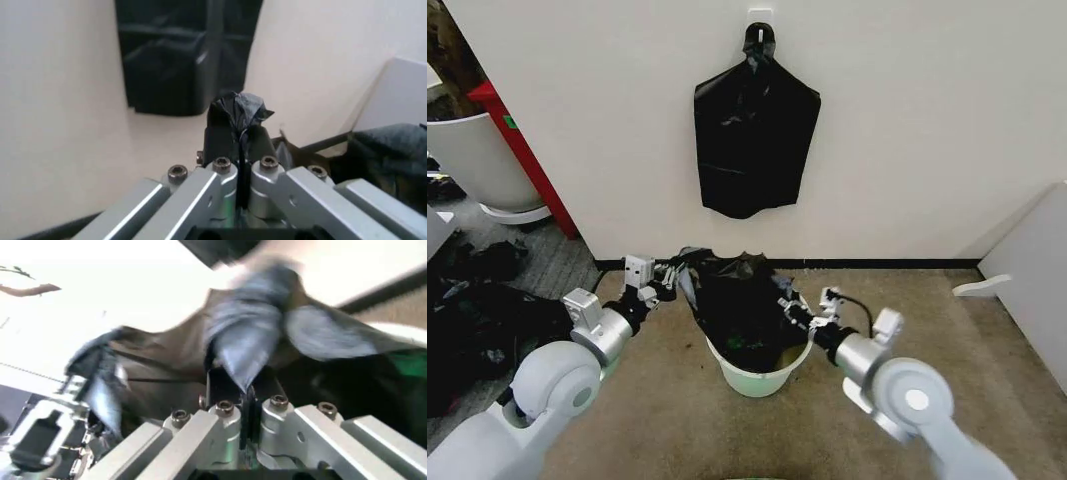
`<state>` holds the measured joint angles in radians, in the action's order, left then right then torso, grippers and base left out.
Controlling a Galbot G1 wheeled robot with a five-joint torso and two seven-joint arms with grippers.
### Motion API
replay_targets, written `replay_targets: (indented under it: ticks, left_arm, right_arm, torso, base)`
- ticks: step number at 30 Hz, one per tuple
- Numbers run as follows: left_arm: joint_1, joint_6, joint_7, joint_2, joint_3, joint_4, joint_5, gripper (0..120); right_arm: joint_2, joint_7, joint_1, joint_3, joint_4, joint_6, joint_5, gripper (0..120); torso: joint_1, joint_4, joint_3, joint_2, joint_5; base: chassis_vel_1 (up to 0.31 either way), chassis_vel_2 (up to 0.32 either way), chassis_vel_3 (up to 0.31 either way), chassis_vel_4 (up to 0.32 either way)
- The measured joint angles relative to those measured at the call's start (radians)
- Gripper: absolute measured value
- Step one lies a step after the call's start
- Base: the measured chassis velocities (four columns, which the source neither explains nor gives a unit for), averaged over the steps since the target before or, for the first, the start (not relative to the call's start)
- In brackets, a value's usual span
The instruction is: Place the garbage bag over the trash bin.
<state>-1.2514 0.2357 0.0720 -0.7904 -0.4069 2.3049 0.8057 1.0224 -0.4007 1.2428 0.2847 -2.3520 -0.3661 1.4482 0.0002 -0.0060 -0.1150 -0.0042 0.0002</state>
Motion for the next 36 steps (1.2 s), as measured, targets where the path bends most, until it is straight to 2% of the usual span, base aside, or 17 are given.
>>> replay_targets:
  ticks: [3,6,9,16,22,27,28,34,36]
  left_arm:
    - [-0.062,0.017,0.018,-0.003,-0.034,0.041,-0.021,0]
    - [-0.119,0.019,0.026,-0.019,-0.048,0.036,-0.062,0]
    - [-0.198,0.02,0.056,-0.049,-0.05,0.005,-0.094,0]
    - [-0.226,0.019,0.083,-0.091,-0.029,-0.024,-0.111,0]
    - [-0.29,0.018,0.112,-0.109,-0.046,0.073,-0.139,0]
    - [-0.315,0.042,0.182,-0.105,-0.061,0.161,-0.124,0]
    - [-0.315,0.042,0.182,-0.105,-0.061,0.161,-0.124,0]
    - [-0.357,0.123,0.282,-0.107,-0.076,0.199,-0.065,0]
    - [-0.37,0.133,0.292,-0.114,-0.076,0.199,-0.063,0]
  right_arm:
    - [-0.006,-0.045,0.056,0.009,-0.066,0.003,-0.031,0]
    - [0.006,-0.054,0.097,0.006,-0.058,0.001,-0.09,0]
    - [0.032,-0.076,0.129,-0.004,-0.001,-0.002,-0.143,0]
    - [0.042,-0.095,0.128,-0.012,0.07,-0.004,-0.174,0]
    - [0.01,-0.147,0.158,-0.008,-0.017,-0.007,-0.168,0]
    - [-0.011,-0.29,0.157,0.003,-0.134,-0.002,-0.088,0]
    - [-0.011,-0.29,0.157,0.003,-0.134,-0.002,-0.088,0]
    - [-0.01,-0.485,0.194,0.023,-0.153,-0.036,-0.026,0]
    - [0.002,-0.505,0.209,0.018,-0.153,-0.047,-0.032,0]
  torso:
    - [0.0,-0.0001,0.0,0.0,0.0]
    - [0.0,-0.0001,0.0,0.0,0.0]
    - [0.0,0.0002,0.0,0.0,-0.0001]
    - [0.0,0.0001,0.0,0.0,0.0]
    - [0.0,0.0001,0.0,0.0,0.0]
    - [0.0,0.0,0.0,0.0,0.0]
    - [0.0,0.0,0.0,0.0,0.0]
    - [0.0,0.0,0.0,0.0,-0.0002]
    - [0.0,-0.0001,0.0,0.0,0.0]
  base:
    - [0.0,0.0,0.0,0.0]
    - [0.0,0.0,0.0,0.0]
    - [0.0,0.0,0.0,0.0]
    - [0.0,0.0,0.0,0.0]
    - [0.0,0.0,0.0,0.0]
    - [0.0,0.0,0.0,0.0]
    - [0.0,0.0,0.0,0.0]
    - [0.0,0.0,0.0,0.0]
    - [0.0,0.0,0.0,0.0]
